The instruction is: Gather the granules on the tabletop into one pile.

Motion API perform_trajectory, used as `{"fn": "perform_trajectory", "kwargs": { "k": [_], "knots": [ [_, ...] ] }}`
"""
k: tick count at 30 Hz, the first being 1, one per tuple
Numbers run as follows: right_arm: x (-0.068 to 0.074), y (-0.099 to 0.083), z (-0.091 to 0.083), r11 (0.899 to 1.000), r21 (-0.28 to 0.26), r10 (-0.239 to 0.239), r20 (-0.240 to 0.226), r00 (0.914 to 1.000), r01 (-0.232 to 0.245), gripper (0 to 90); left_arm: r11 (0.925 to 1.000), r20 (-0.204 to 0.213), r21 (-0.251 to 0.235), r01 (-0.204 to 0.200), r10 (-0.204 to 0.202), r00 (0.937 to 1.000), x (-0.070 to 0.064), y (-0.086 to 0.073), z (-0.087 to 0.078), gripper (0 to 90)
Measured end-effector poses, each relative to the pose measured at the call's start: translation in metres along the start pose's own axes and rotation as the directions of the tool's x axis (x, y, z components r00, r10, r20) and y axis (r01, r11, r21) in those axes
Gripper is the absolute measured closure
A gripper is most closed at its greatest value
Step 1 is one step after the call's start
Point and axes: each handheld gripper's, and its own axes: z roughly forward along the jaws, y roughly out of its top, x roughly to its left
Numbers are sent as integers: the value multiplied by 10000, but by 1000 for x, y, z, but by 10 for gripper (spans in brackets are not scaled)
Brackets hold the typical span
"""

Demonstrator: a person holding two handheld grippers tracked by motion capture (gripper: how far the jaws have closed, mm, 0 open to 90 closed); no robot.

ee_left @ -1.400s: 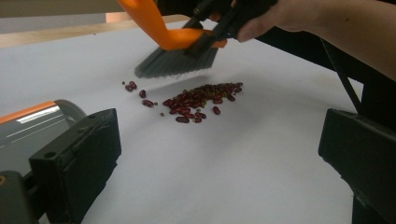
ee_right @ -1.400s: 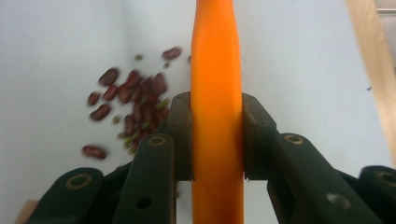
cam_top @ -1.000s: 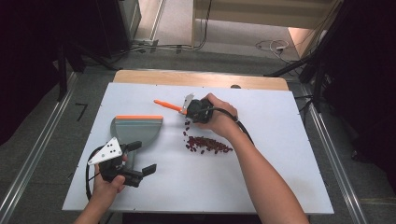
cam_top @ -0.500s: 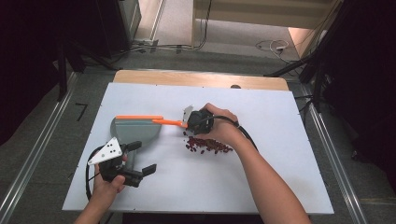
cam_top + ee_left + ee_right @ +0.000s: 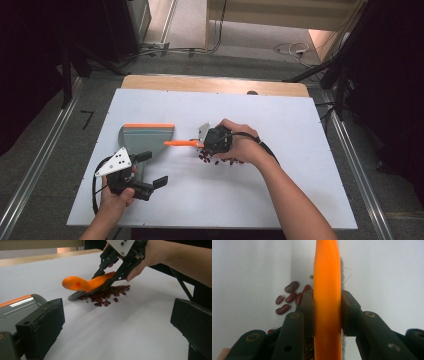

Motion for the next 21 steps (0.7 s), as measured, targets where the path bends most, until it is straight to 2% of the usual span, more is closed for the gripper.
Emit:
{"fn": "perform_trajectory", "kwargs": {
  "k": [1,8,9,11,12,13,18,21],
  "knots": [
    [3,-1,-1,10000,25,84,-228,9997,-83,675,10000,5,-1,-3,3,10000,0,0,0,0],
    [10,-5,-6,9994,-109,-333,-334,9989,330,674,10000,19,14,-5,5,10000,0,0,0,0],
    [13,-6,-7,9998,-29,-172,-386,9991,171,674,10000,12,28,-12,12,10000,0,0,0,0],
    [14,-6,-8,9989,-148,-440,-340,9985,435,674,10000,7,67,-18,18,10000,0,0,0,0],
    [15,-7,-9,9994,-103,-325,-481,9983,320,674,10000,19,68,3,-3,10000,-1,0,1,0],
    [16,-8,-10,9991,-142,-411,-532,9977,404,674,10000,21,75,-2,2,10000,0,0,1,0],
    [19,-13,-12,9982,-300,-531,-577,9969,515,674,10000,39,38,11,-11,10000,-1,0,2,0],
    [23,-12,-14,9989,-139,-450,-476,9979,444,675,10000,26,43,-1,1,10000,-1,0,2,0]
  ]
}}
